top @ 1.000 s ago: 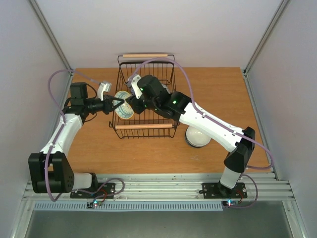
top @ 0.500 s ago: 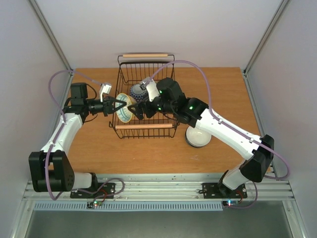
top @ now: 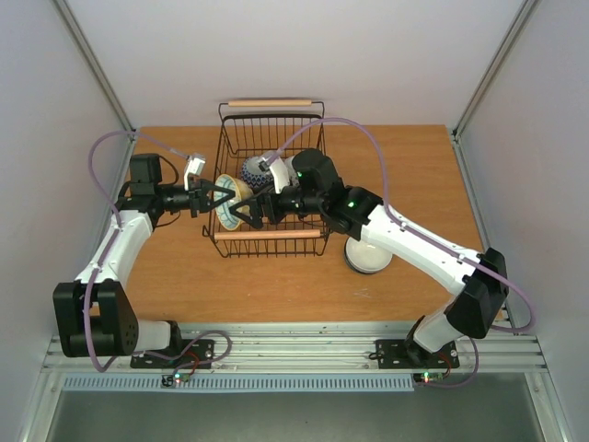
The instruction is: Load the bowls into the dish rack
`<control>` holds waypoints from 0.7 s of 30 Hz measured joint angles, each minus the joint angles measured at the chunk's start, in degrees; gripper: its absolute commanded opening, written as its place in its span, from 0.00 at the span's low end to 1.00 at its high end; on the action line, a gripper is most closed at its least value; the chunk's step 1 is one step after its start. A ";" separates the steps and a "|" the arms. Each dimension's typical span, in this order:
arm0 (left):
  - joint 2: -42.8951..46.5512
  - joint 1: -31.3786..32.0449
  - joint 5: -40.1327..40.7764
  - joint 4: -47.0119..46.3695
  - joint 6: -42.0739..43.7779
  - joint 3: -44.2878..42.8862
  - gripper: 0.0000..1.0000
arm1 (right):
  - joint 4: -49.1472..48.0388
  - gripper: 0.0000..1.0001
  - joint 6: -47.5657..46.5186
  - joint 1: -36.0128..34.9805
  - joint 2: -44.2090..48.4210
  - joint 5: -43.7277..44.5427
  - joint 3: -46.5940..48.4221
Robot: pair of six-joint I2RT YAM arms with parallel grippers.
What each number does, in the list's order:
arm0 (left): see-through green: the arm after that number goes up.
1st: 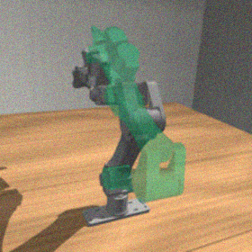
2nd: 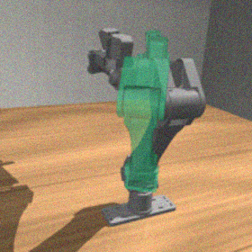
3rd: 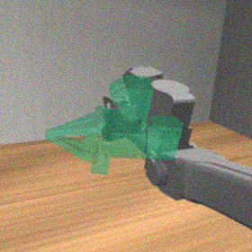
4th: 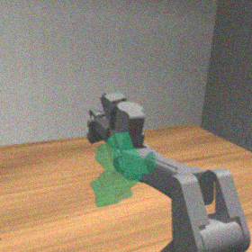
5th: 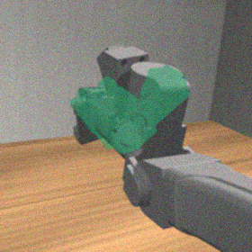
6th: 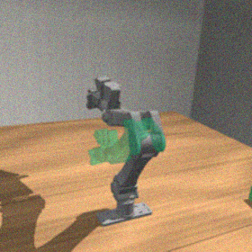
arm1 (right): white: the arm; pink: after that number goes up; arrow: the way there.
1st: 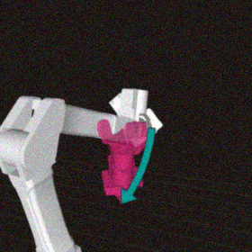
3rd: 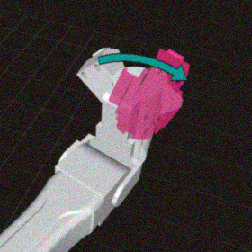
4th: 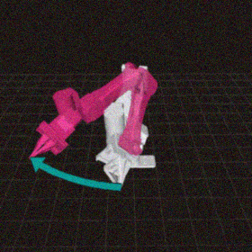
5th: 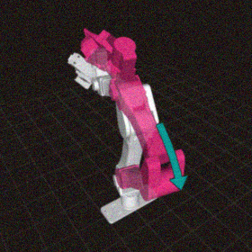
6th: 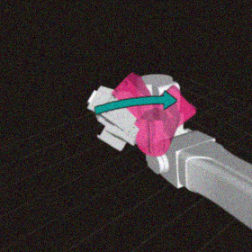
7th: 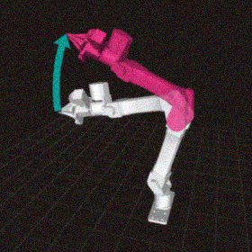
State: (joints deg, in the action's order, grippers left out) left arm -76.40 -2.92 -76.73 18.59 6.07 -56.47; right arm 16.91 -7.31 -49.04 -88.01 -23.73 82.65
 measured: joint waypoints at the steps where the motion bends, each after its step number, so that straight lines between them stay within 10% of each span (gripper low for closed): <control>1: 0.02 -0.02 -0.24 0.00 0.00 0.00 0.00 | -0.59 0.95 0.31 0.02 -0.07 -0.66 -0.31; 7: 0.09 -0.11 -1.27 -0.11 0.00 0.00 0.00 | -4.35 0.82 2.99 0.81 -1.18 -6.99 -2.51; 15: 0.70 -0.70 0.74 -0.72 -0.22 0.02 0.01 | -6.16 0.03 5.86 1.53 -2.29 -9.20 -2.91; 21: 1.16 -0.70 2.64 -0.85 -0.66 0.02 0.18 | -5.77 0.01 5.07 1.64 -2.29 -8.85 -2.89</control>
State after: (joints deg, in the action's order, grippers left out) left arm -75.24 -3.62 -74.08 17.74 5.41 -56.45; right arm 11.14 -2.24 -47.40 -90.30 -32.58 79.77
